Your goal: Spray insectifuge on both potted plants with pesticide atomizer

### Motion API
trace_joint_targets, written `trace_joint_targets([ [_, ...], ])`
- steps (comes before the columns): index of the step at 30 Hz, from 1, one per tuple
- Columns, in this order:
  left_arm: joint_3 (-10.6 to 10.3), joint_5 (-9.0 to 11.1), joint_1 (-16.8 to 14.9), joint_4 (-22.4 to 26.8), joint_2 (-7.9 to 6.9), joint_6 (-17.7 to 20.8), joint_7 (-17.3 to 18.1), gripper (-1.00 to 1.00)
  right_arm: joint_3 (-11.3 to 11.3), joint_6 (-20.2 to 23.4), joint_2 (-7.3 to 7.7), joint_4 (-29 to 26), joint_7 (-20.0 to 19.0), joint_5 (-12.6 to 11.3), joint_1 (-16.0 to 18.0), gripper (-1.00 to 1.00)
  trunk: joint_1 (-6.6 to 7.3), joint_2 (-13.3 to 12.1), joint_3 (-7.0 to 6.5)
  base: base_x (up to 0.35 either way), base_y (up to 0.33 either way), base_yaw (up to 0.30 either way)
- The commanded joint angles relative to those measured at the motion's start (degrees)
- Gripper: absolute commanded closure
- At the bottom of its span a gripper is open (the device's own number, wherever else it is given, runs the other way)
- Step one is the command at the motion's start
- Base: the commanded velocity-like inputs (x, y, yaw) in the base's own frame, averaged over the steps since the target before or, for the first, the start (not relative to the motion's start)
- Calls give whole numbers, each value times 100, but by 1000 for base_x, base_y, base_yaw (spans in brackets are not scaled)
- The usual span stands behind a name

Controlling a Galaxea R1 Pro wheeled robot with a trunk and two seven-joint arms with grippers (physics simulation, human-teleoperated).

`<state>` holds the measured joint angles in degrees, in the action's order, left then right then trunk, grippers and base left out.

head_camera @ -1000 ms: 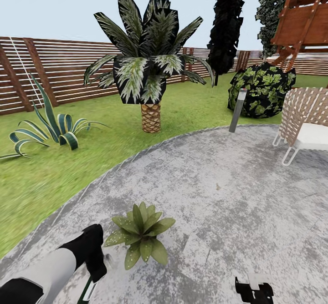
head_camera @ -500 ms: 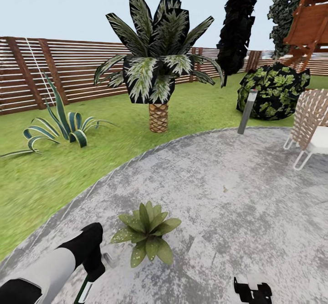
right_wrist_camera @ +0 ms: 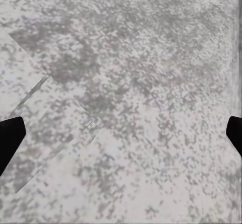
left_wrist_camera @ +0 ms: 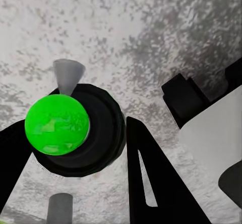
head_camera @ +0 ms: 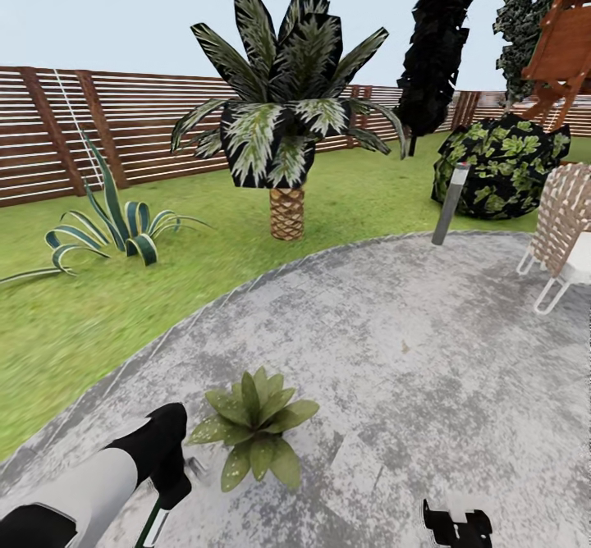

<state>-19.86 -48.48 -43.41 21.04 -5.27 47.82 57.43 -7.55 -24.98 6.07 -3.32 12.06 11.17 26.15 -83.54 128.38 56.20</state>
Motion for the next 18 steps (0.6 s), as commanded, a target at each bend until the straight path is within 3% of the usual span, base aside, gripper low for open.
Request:
trace_joint_targets([
  [1,-9,-50,-1,14,-1,26,58,100,-45,-16,-1,6,15,60,4,-100,0,2,5,123,-252,0],
  [12,-6,-49,-1,17,-9,26,58,100,-36,-16,-25,6,15,61,4,-100,0,2,7,37,-266,4],
  [18,0,-47,-1,25,-9,26,58,100,-36,-16,-27,6,15,61,4,-100,0,2,38,1,-270,152],
])
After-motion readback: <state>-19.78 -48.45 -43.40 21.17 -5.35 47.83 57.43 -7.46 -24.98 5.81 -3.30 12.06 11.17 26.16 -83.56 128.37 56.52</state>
